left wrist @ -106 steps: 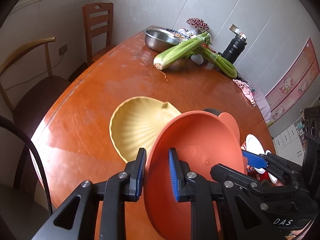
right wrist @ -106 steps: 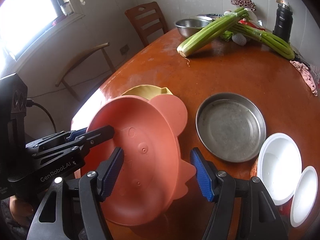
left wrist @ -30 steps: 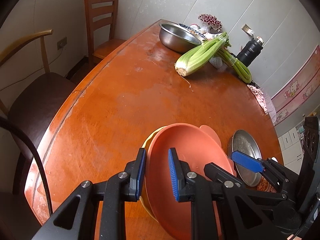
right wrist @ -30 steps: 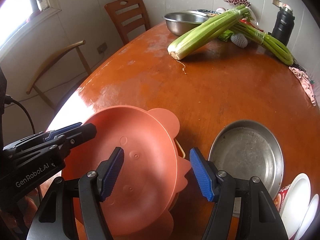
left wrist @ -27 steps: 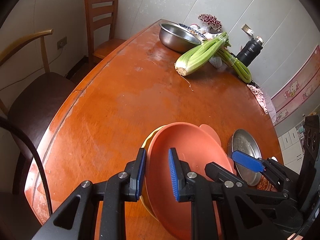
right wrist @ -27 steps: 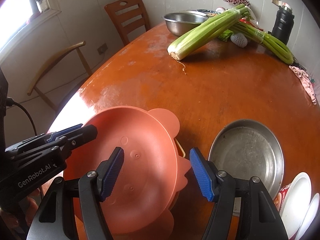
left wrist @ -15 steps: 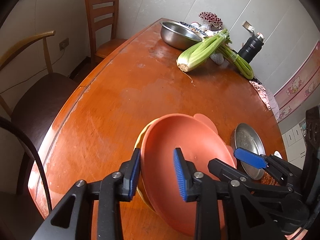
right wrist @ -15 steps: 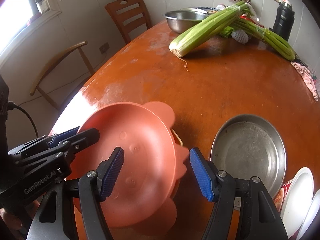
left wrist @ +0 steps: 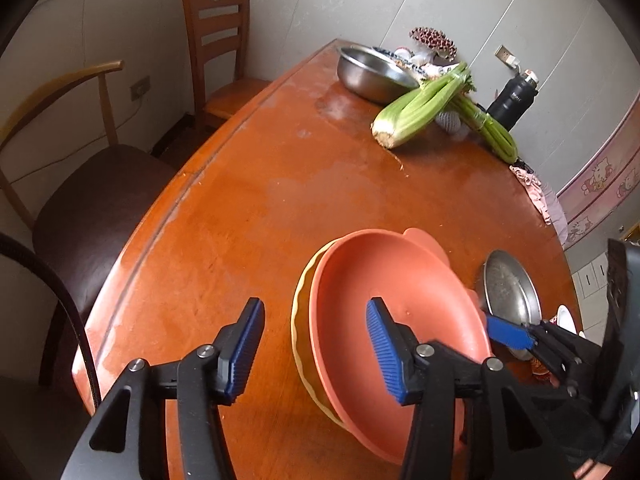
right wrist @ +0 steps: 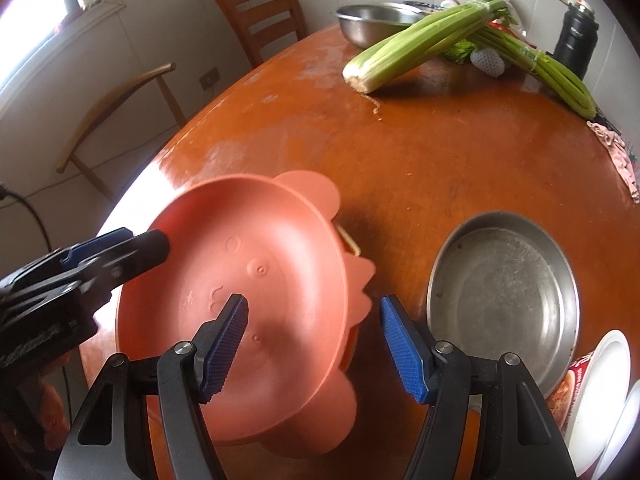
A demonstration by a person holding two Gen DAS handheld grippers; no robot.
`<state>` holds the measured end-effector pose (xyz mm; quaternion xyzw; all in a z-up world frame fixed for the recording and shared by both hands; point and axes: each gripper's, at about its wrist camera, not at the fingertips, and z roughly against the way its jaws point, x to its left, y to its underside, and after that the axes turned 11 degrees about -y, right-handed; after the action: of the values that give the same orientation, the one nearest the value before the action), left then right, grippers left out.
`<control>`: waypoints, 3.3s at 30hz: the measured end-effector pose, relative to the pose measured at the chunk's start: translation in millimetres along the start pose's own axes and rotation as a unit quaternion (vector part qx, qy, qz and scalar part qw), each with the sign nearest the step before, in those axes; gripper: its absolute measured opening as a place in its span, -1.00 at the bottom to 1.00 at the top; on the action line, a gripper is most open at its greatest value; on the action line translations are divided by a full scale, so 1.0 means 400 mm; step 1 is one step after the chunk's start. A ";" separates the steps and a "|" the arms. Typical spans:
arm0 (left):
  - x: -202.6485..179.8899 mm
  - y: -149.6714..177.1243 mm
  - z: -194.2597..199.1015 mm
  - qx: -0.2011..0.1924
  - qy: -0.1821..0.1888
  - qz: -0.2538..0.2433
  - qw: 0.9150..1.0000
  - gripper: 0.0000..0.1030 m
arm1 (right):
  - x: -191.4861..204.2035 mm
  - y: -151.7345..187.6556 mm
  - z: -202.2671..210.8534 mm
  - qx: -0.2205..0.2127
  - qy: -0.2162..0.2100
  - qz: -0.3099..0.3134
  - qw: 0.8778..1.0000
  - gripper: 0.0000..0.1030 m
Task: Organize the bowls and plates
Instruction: 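Lower the orange plate onto the yellow shell plate with the left gripper, then open the left gripper and release the orange plate, then move the left gripper to the steel pan and grasp its rim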
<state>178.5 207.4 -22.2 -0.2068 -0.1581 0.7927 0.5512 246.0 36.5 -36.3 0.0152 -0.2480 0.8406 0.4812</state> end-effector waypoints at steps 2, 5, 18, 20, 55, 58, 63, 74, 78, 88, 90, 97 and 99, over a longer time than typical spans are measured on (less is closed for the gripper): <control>-0.003 -0.004 -0.017 0.008 0.007 -0.005 1.000 0.02 | 0.007 0.006 -0.007 0.008 -0.007 0.002 1.000 0.37; -0.019 -0.005 -0.033 0.017 0.014 -0.020 1.000 0.02 | 0.019 0.017 -0.010 0.013 -0.014 0.007 1.000 0.38; -0.057 0.025 -0.023 0.021 0.010 -0.062 0.998 0.02 | 0.037 0.083 0.021 0.031 -0.040 0.006 0.999 0.39; -0.059 0.028 -0.022 0.022 0.010 -0.064 0.998 0.03 | 0.040 0.096 0.026 0.031 -0.041 0.007 0.999 0.39; -0.168 0.031 0.125 -0.040 -0.022 -0.093 0.995 0.11 | -0.041 0.193 0.267 -0.049 -0.064 -0.076 0.994 0.39; -0.214 0.024 0.139 -0.046 -0.025 -0.114 0.992 0.11 | -0.054 0.209 0.279 -0.052 -0.075 -0.090 0.992 0.39; -0.272 0.018 0.155 -0.050 -0.018 -0.137 0.989 0.11 | -0.087 0.228 0.266 -0.043 -0.079 -0.114 0.989 0.39; -0.383 0.027 0.132 -0.037 -0.014 -0.175 0.984 0.11 | -0.201 0.235 0.273 -0.053 -0.075 -0.175 0.980 0.38; -0.423 0.024 0.108 -0.026 -0.018 -0.190 0.981 0.11 | -0.226 0.237 0.285 -0.062 -0.070 -0.184 0.979 0.38; -0.494 0.000 0.047 -0.004 -0.019 -0.212 0.977 0.11 | -0.277 0.227 0.282 -0.072 -0.047 -0.203 0.975 0.38; -0.504 -0.007 0.027 0.002 -0.020 -0.216 0.976 0.11 | -0.287 0.224 0.281 -0.075 -0.039 -0.207 0.975 0.39; -0.524 -0.025 -0.054 0.033 -0.027 -0.219 0.975 0.11 | -0.303 0.207 0.253 -0.068 -0.004 -0.208 0.976 0.39; -0.528 -0.028 -0.079 0.043 -0.027 -0.220 0.974 0.11 | -0.306 0.202 0.241 -0.065 0.001 -0.210 0.976 0.39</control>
<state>268.4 13.7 -11.6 -0.1216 -0.1801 0.6633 0.7162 225.4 -136.6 -16.8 0.0349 -0.2927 0.7031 0.6471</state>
